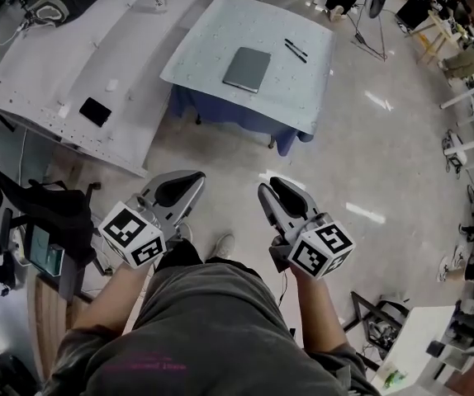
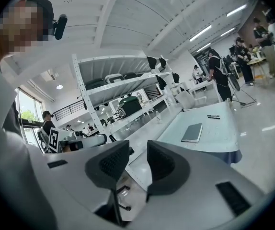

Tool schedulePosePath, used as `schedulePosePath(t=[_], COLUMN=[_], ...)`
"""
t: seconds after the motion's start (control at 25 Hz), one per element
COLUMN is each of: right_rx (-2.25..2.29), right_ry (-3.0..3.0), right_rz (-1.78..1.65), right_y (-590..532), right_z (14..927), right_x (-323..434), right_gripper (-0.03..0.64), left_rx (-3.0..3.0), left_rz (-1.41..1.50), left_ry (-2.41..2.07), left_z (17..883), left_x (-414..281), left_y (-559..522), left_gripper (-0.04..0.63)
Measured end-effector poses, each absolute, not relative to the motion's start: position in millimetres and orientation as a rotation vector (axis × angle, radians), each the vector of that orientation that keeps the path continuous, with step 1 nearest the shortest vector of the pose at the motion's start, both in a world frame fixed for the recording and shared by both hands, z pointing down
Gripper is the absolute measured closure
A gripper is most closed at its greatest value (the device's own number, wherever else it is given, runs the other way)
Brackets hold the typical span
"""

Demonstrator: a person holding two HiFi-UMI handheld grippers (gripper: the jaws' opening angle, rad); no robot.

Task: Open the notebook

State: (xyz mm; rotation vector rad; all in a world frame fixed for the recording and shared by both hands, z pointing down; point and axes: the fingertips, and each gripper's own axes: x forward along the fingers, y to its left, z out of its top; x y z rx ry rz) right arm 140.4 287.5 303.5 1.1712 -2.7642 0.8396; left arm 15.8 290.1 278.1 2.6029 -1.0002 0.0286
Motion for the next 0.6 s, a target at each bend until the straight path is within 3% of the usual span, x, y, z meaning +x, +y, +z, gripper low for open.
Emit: schedulePosePath(t=[0.6], right_rx=[1.129], right_ry=[-2.78], right_rz=[0.853], right_y=[266], right_z=[311], right_x=[171], right_gripper=[0.518], left_rx=[2.607], left_rz=[0.026], left_ry=[-1.065], left_z=[276], left_x=[39], left_y=[264], left_gripper=[0.594])
